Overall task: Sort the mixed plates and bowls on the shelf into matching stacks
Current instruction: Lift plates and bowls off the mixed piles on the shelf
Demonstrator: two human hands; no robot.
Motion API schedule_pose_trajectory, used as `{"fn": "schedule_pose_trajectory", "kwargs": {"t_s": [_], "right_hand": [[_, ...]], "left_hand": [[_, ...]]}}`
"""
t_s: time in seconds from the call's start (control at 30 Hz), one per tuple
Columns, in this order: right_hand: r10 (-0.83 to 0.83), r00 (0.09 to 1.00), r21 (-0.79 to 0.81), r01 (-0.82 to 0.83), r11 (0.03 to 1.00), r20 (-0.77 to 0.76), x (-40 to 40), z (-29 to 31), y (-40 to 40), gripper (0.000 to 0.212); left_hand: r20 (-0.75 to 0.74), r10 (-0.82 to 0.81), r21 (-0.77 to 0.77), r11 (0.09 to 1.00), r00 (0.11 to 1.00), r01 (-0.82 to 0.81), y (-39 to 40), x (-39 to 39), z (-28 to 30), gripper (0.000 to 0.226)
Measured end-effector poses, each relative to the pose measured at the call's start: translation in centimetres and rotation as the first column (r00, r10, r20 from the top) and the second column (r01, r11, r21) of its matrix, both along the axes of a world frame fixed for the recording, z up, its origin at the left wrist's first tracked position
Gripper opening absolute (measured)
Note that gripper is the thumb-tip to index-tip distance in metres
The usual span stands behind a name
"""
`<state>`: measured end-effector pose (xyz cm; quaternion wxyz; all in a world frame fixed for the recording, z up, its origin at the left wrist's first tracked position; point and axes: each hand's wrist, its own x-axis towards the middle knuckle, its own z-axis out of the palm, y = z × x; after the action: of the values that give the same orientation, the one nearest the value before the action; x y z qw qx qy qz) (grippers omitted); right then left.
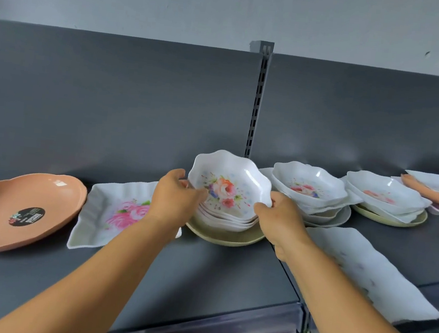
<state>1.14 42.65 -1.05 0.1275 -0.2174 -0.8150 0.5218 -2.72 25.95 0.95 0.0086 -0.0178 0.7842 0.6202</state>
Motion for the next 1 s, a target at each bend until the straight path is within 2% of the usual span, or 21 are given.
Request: {"fn": "schedule_pose_trajectory", "kwargs": {"t_s": [0.07,0.1,0.27,0.33,0.4,0.57,0.67,0.77,0.8,0.87,0.93,1.0], "right_hand": [[0.006,0.998,-0.035,-0.008,0.999,-0.056,0.5,0.5,-0.6,0.030],[0.014,0.997,-0.043,-0.017,0.999,-0.080,0.7,0.7,-1.0,0.030],[0.086,0.991,-0.002,-0.087,0.996,-0.106,1.2,1.8,-3.2,0.029],[0.116,0.988,0.020,-0.114,0.993,-0.103,1.1,2.2,-4.3,0.028],[0.174,0.979,-0.032,-0.179,0.983,-0.110,1.0,2.5,-5.4,0.024],[0.281,0.954,-0.091,-0.291,0.952,-0.107,0.6,2.0,-8.3,0.023],[0.323,0.942,-0.092,-0.330,0.939,-0.087,0.4,1.6,-9.5,0.023],[0.319,0.947,-0.090,-0.321,0.943,-0.037,0.0,1.7,-9.3,0.030],[0.301,0.954,-0.044,-0.301,0.953,0.001,-0.1,1.8,-8.7,0.030],[0.224,0.968,0.224,-0.244,0.944,0.109,-0.4,1.7,-6.9,0.026],[0.100,0.958,0.531,-0.235,0.814,0.270,-0.7,1.5,-4.8,0.029],[-0.014,0.923,0.634,-0.254,0.730,0.386,-0.9,1.2,-3.2,0.035]], "left_hand": [[-0.018,0.002,0.054,0.999,1.000,-0.001,-0.5,0.5,0.6,0.026],[-0.019,0.012,0.077,0.997,1.000,-0.011,-0.9,0.7,0.8,0.024],[-0.011,0.057,0.119,0.991,0.998,-0.056,-3.5,1.8,1.3,0.039],[-0.007,0.072,0.114,0.991,0.997,-0.071,-4.9,2.3,1.4,0.035],[-0.002,0.082,0.133,0.988,0.997,-0.081,-6.3,2.8,1.5,0.031],[0.101,0.148,0.192,0.967,0.984,-0.165,-9.5,3.3,1.3,0.037],[0.112,0.158,0.201,0.963,0.981,-0.178,-10.4,3.6,1.3,0.025],[0.125,0.178,0.198,0.959,0.976,-0.201,-10.7,3.8,1.2,0.036],[0.134,0.180,0.191,0.960,0.975,-0.203,-10.8,3.7,1.0,0.037],[0.149,0.168,0.191,0.962,0.974,-0.195,-11.0,3.2,0.7,0.039],[0.149,0.158,0.178,0.967,0.976,-0.184,-11.0,2.7,0.6,0.042],[0.139,0.149,0.166,0.971,0.979,-0.171,-10.8,2.4,0.5,0.044]]}}
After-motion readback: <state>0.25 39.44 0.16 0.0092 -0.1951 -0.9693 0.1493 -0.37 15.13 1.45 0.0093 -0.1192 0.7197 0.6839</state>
